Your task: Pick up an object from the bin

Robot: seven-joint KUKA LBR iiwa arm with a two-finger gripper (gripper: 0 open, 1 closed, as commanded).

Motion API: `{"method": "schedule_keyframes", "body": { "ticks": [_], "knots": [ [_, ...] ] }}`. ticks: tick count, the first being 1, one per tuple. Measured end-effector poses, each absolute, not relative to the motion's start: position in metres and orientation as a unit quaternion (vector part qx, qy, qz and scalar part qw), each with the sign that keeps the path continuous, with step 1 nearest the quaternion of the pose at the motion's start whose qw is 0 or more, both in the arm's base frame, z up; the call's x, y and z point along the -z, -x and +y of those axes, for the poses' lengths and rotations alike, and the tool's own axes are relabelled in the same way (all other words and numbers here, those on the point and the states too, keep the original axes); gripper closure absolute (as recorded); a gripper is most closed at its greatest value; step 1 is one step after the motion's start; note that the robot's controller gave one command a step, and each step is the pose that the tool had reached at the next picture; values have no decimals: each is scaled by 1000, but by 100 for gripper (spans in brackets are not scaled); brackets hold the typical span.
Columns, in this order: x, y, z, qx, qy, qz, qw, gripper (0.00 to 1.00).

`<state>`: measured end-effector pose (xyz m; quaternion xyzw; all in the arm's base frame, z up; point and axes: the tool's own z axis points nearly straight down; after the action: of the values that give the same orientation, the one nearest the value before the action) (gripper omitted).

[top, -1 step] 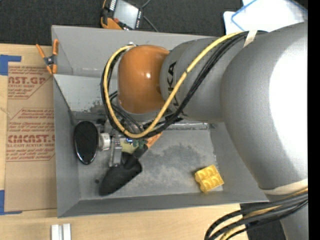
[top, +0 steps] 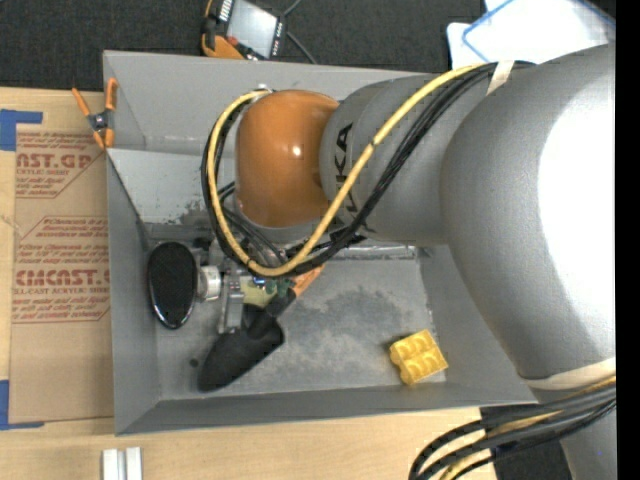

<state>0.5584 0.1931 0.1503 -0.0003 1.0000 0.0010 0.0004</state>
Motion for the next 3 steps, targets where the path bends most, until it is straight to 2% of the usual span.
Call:
{"method": "schedule_keyframes", "body": {
  "ticks": [1,2,3],
  "knots": [
    [-101,-543,204,-1,8,1000,1,0],
    [-111,-551,160,-2,4,1000,6,0],
    [-102,-552,168,-2,47,999,7,0]
  ]
}}
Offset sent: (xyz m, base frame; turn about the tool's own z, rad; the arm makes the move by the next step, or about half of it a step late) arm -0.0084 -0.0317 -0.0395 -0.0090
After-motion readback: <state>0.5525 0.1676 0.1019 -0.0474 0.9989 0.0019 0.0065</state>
